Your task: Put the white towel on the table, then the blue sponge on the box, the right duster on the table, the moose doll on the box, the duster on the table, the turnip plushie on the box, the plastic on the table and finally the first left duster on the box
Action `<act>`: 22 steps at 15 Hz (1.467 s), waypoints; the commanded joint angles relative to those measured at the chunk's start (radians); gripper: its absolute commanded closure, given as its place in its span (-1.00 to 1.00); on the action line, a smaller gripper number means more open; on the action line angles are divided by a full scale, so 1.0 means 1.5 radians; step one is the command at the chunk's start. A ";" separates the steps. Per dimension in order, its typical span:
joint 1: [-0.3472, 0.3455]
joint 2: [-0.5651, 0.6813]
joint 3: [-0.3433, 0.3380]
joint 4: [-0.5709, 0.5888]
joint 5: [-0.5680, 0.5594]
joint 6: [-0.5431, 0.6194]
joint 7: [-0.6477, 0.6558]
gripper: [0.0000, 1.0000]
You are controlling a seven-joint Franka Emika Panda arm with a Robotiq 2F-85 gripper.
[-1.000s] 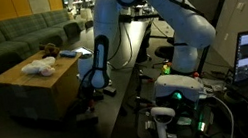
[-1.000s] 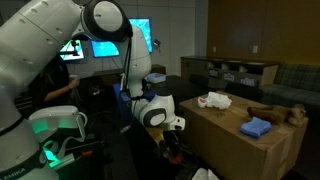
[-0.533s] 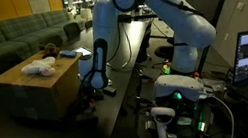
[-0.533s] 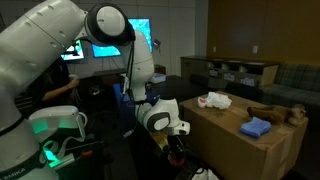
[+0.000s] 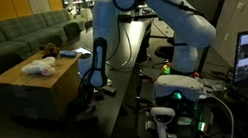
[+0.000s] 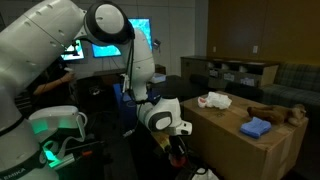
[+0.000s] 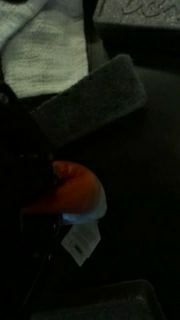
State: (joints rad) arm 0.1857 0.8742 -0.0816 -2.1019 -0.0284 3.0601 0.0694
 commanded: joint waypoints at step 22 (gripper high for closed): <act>-0.144 -0.440 0.030 -0.100 -0.028 -0.432 -0.128 0.80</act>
State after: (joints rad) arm -0.0352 0.2972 -0.0323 -2.2621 -0.0378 2.4540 -0.1454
